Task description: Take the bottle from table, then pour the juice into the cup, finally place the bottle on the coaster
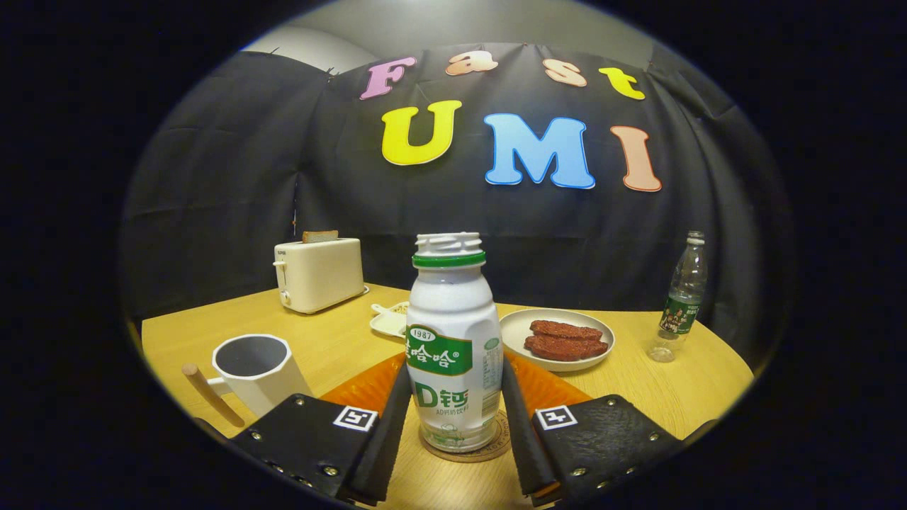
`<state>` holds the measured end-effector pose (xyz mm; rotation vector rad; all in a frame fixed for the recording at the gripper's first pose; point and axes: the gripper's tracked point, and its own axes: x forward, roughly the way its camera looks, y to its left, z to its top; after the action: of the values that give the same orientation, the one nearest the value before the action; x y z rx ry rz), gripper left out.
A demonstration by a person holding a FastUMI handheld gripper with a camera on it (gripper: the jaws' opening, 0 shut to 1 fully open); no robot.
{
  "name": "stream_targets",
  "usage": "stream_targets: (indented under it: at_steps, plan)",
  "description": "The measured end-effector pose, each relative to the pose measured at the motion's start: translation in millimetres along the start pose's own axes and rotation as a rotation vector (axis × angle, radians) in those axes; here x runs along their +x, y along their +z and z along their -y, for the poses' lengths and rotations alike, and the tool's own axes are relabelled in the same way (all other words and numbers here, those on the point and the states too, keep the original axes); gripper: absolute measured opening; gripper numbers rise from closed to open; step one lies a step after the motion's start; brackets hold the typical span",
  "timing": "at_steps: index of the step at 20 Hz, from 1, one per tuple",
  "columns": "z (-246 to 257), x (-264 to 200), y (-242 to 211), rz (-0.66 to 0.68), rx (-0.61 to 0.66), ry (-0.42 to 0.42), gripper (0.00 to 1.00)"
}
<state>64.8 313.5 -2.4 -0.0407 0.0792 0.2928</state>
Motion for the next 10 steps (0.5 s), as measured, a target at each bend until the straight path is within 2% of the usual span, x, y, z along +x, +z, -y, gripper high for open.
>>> stream_targets:
  at_steps: [10]
  plan:
    - [5.8, -0.3, -2.0, 0.049, 0.043, -0.01, 0.67]
